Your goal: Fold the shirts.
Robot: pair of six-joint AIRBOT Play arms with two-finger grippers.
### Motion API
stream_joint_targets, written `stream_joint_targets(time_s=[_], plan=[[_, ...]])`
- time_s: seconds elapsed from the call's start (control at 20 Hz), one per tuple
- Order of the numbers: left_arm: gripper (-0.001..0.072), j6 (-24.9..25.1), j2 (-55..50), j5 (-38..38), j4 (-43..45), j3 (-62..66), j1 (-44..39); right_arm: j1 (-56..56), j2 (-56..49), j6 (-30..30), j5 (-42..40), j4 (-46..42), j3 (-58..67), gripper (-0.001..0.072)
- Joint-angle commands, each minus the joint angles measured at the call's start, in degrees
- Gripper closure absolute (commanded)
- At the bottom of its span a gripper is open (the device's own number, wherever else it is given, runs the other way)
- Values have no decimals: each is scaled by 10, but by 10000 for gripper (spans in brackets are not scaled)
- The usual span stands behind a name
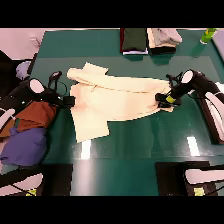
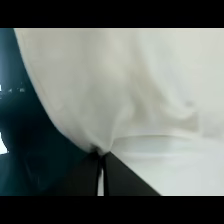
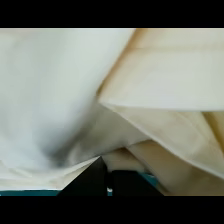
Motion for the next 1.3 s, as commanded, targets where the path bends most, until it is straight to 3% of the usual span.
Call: stream_joint_targets(time_s=[0.0, 0.35, 0.6, 0.8, 1.0, 1.25], plan=[[683, 3, 55, -3, 33, 55, 0, 1, 56, -33, -3, -39, 28, 692], [682, 3, 255, -8, 54, 336, 0, -34, 267, -63, 12, -67, 263, 693], [682, 3, 315, -8, 54, 489, 0, -72, 367, -69, 25, -67, 380, 693], [683, 3, 315, -5, 53, 551, 0, -98, 384, -74, 52, -66, 463, 693], [683, 3, 294, -26, 53, 553, 0, -100, 338, -74, 116, -62, 534, 693], [682, 4, 149, -191, 56, 553, 0, -100, 261, -73, 150, -16, 421, 693]])
